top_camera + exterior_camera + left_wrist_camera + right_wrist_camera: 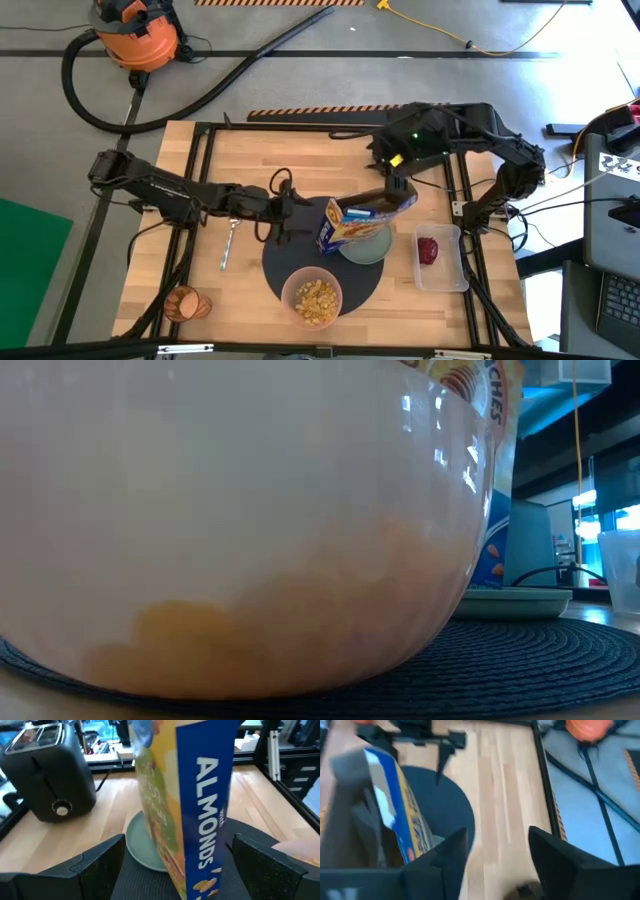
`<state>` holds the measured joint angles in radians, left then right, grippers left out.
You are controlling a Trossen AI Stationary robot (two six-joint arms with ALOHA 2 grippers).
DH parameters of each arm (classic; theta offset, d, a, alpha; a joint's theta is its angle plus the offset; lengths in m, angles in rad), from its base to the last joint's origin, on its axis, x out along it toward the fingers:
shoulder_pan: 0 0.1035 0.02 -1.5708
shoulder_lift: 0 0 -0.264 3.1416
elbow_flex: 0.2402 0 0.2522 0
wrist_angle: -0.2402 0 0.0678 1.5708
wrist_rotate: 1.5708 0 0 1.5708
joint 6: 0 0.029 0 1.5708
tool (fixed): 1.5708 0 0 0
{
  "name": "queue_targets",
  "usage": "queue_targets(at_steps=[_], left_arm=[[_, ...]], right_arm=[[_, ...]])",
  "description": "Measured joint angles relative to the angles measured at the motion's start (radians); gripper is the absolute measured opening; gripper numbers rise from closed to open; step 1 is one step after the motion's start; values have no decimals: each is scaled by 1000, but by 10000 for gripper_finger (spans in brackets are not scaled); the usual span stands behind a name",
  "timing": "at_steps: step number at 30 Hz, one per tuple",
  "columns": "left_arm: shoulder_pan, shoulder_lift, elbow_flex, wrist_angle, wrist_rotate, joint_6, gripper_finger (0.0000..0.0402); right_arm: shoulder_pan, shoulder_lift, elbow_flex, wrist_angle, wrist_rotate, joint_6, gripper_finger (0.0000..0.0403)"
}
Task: Arrange a breakfast setting
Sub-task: Pour the cereal from the yellow cereal box into the pink bowl
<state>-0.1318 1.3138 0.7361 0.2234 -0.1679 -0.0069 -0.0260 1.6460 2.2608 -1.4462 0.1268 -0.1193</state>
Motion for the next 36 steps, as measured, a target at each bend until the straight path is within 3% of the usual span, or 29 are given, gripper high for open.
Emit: queue_targets(at_steps=[2,5,7,11,15,18,22,27,36], left_arm=[[1,0,0,-3,-5,-11,350],[-6,-4,0,-1,3,-23,350],[-20,-6,0,20,15,-34,350],[-69,-13,0,74,-12,-44,350],[-141,-5,0,96,-191,-40,350],[-175,24,0,152,-252,-32,351],[-189,53,0,230,-260,-19,353],[-162,84,0,231,-307,-70,387],[-128,183,0,360,-260,-144,395]], right_arm=[[15,-2,0,-23,4,7,150],[45,-2,0,-45,-152,-21,43],[74,-2,0,-46,-173,-23,16],[122,-16,0,-65,-4,35,53],[146,-45,0,-79,97,88,77],[161,-56,0,-77,121,117,80],[180,-56,0,-76,141,136,80],[179,-56,0,-76,143,140,80],[179,-56,0,-76,154,140,81]])
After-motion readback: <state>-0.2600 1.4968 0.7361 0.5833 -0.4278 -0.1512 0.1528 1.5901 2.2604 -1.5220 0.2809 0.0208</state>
